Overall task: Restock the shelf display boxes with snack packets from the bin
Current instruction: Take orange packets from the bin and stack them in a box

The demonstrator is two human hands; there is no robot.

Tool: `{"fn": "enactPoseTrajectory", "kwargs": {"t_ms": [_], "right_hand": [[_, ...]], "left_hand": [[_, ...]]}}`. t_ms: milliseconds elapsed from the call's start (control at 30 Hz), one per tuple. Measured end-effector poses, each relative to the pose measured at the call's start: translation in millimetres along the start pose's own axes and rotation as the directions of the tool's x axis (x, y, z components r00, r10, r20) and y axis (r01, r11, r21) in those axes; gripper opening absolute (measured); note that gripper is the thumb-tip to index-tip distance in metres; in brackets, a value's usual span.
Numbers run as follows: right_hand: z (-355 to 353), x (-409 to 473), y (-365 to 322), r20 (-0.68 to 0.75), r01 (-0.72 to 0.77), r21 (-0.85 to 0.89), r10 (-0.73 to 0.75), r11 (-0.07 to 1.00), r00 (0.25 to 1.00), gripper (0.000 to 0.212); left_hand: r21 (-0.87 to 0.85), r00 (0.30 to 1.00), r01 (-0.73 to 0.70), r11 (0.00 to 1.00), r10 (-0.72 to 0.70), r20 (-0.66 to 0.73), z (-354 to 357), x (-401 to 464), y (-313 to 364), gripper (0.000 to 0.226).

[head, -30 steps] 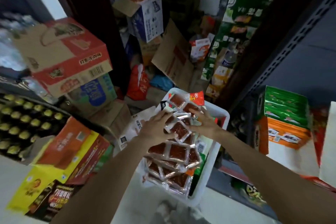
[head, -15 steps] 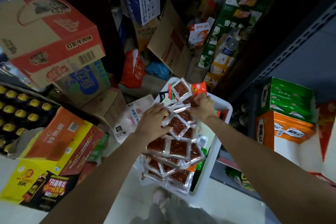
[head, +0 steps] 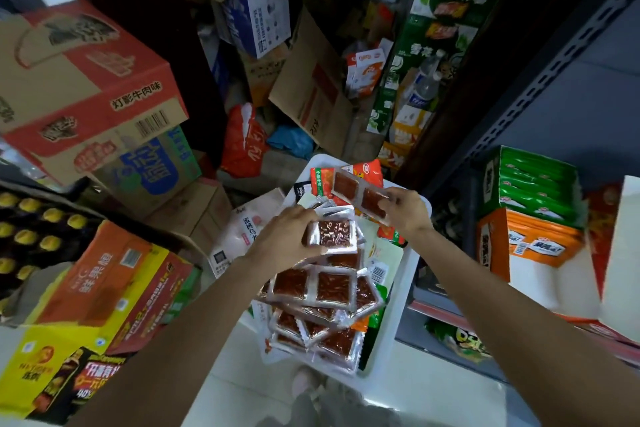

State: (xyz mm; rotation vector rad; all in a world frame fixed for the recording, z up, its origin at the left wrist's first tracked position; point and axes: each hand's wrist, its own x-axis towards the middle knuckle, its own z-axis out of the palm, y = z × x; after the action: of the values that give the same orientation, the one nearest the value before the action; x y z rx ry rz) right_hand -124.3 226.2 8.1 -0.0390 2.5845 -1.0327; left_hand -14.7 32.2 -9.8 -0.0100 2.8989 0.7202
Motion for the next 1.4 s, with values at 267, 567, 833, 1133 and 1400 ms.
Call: {"fn": "enactPoseTrajectory", "kwargs": {"t_ms": [267, 567, 833, 1133, 1400], "right_hand": [[-49.0, -30.7, -13.8, -0.16, 0.284, 0.271, -0.248, 0.92, 0.955, 0.029], [-137.7, -51.5, 34.6, 0.139, 0.524, 0.149, -0.542, 0.839, 0.829, 0.043], [-241.1, -47.8, 96.9, -0.226, 0.486, 0.292, -0.435, 0.824, 0.872, 0.022], [-275.5, -26.7, 149.6, -0.2, 0.357, 0.415, -0.299, 0.837, 0.933, 0.018], [-262.6, -35.4, 192.9, -0.157, 0.59, 0.187, -0.569, 0.785, 0.807, 0.013]], "left_hand": [[-0.921, 0.875, 0.386, -0.05, -0.296, 0.383, -25.4, 28.3, 78.5, 0.03], [-0.959, 0.953, 0.263, -0.106, -0.128, 0.275, -27.5, 64.7, 203.1, 0.052], [-0.988, 0.97, 0.115, 0.1, -0.225, 0.09, 22.1, 76.4, 319.3, 0.023], [-0.958, 0.933, 0.127, 0.258, -0.359, 0.027, 59.8, 94.3, 343.1, 0.016], [-0.814, 0.894, -0.039, 0.58, -0.344, -0.288, 109.5, 88.0, 318.5, 0.011]]}}
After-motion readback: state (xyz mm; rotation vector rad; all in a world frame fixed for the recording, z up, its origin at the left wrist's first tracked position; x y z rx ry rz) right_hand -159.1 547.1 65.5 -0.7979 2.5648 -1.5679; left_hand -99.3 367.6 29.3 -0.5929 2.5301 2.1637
